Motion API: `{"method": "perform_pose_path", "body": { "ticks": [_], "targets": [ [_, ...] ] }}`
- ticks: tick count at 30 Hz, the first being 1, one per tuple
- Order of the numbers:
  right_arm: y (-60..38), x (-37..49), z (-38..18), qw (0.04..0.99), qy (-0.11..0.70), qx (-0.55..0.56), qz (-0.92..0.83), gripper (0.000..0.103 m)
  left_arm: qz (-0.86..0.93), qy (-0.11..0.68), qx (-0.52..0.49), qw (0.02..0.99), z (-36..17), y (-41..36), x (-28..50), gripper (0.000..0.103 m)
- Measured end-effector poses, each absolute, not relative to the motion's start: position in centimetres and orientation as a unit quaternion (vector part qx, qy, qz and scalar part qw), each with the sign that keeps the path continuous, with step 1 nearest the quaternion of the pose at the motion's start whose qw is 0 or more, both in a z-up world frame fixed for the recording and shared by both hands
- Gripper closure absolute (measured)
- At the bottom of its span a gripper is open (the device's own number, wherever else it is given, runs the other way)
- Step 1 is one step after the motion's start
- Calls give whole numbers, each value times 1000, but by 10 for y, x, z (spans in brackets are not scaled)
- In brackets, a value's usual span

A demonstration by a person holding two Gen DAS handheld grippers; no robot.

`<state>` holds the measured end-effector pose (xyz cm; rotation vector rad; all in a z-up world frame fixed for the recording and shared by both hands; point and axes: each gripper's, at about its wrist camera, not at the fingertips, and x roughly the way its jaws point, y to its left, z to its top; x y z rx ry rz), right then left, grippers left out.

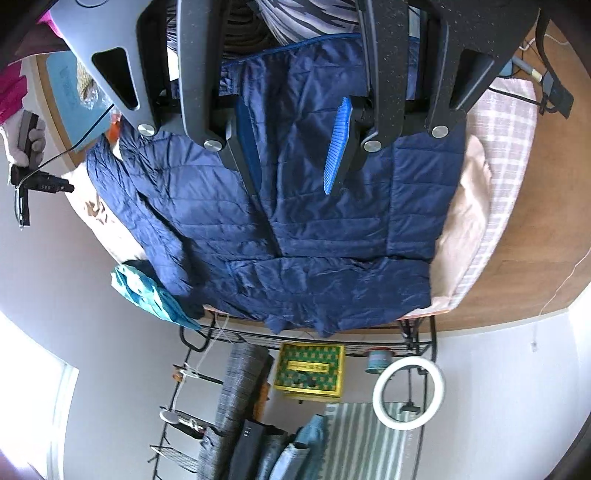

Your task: Fold large clothes

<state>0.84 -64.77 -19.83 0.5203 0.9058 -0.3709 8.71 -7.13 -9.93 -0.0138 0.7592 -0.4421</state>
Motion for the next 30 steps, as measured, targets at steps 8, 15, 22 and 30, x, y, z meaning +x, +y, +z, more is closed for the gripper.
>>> {"method": "perform_pose_path", "body": {
  "ticks": [8,15,22,30],
  "targets": [
    [-672,4,-245,829,440,295,-179,60,-228,368,8,901,-97,-86,81,68],
    [-673,7,-267,817,467,292,-173,67,-221,372,7,901,-98,-81,80,68],
    [-668,9,-258,824,461,298,-143,100,-222,371,8,902,-97,-80,81,68],
    [-639,8,-184,863,377,330,-72,101,-219,372,1,902,-101,-78,89,68]
  ]
}}
